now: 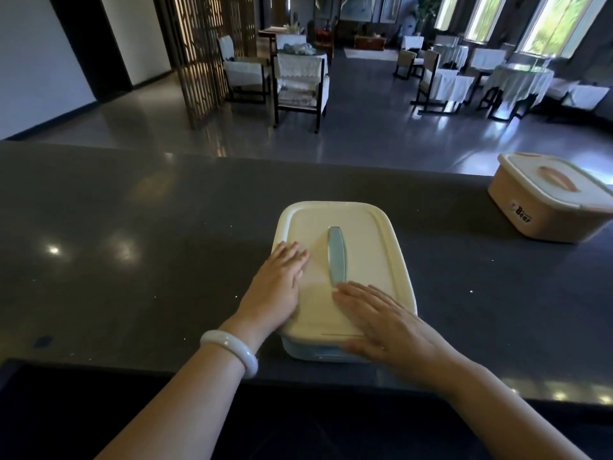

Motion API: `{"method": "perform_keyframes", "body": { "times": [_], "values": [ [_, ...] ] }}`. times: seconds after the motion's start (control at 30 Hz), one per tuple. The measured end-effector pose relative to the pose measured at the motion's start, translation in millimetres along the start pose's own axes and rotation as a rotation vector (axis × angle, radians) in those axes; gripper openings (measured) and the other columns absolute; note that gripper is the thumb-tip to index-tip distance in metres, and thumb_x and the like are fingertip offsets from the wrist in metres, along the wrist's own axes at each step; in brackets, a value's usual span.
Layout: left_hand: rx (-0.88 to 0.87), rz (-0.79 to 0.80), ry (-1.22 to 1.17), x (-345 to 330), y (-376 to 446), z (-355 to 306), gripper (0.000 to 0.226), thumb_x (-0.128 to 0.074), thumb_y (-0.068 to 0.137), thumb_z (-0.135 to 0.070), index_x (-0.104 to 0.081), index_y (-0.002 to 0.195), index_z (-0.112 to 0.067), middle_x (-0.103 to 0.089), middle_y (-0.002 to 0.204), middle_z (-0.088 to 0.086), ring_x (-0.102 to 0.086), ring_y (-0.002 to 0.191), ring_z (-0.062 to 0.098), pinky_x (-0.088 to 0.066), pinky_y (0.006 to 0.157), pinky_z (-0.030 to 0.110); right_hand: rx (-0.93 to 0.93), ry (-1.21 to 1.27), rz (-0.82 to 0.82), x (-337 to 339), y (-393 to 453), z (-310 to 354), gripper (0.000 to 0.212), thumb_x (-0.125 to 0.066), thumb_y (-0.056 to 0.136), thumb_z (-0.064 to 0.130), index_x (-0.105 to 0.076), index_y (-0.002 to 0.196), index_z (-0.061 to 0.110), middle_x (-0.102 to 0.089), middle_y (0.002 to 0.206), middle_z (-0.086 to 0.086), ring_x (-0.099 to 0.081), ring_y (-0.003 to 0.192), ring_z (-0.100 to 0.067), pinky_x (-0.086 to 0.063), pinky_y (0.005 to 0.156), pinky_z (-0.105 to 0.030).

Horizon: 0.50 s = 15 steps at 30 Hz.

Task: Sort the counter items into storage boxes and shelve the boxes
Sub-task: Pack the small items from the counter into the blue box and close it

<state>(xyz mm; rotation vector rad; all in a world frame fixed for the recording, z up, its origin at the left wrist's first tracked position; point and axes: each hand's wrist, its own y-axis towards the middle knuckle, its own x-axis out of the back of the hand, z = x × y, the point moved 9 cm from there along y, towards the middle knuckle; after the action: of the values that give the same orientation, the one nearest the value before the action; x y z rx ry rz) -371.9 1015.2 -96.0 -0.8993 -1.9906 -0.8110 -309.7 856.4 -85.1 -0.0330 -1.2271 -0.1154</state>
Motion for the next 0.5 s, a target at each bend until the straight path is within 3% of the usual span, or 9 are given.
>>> {"method": "perform_keyframes", "body": {
  "times": [0.1,0.23,0.33,0.5],
  "values": [
    [-0.027,-0.069,-0.042,6,-7,-4,0.043,-0.036,0.103,-0.014,-0.04,0.146,-0.014,-0.025,0.157,0.0,-0.009,0.147,0.012,0.003,0.112,0.012,0.059,-0.205,0.053,-11,-4,0,0.106,-0.03,0.068,0.09,0.01,0.151,0.037,0.02,0.156,0.021,0.02,0.141,0.005,0.008,0.116,-0.025],
    [-0.038,-0.083,-0.044,7,-6,-5,0.043,-0.04,0.103,-0.023,-0.041,0.145,-0.014,-0.027,0.157,-0.001,-0.01,0.147,0.013,0.0,0.113,0.015,0.078,-0.279,0.015,-17,-3,0,0.118,-0.054,0.067,0.079,0.011,0.152,0.031,0.014,0.16,0.011,0.015,0.145,-0.006,0.004,0.118,-0.032],
    [-0.044,-0.088,-0.035,6,-7,-5,0.044,-0.041,0.103,-0.025,-0.041,0.145,-0.015,-0.027,0.157,-0.001,-0.01,0.147,0.012,-0.002,0.115,0.018,0.068,-0.231,-0.027,-14,-2,0,0.111,-0.065,0.072,0.066,0.003,0.153,0.032,0.008,0.16,0.011,0.011,0.146,-0.004,0.001,0.12,-0.031],
    [-0.048,-0.08,-0.038,4,-7,-5,0.044,-0.04,0.103,-0.025,-0.041,0.145,-0.015,-0.027,0.157,-0.001,-0.01,0.147,0.012,-0.003,0.116,0.02,0.065,-0.058,-0.058,-4,-3,-2,0.09,-0.055,0.08,0.066,-0.016,0.152,0.028,-0.009,0.159,0.012,0.001,0.144,0.005,-0.006,0.121,-0.029]
  ]
}}
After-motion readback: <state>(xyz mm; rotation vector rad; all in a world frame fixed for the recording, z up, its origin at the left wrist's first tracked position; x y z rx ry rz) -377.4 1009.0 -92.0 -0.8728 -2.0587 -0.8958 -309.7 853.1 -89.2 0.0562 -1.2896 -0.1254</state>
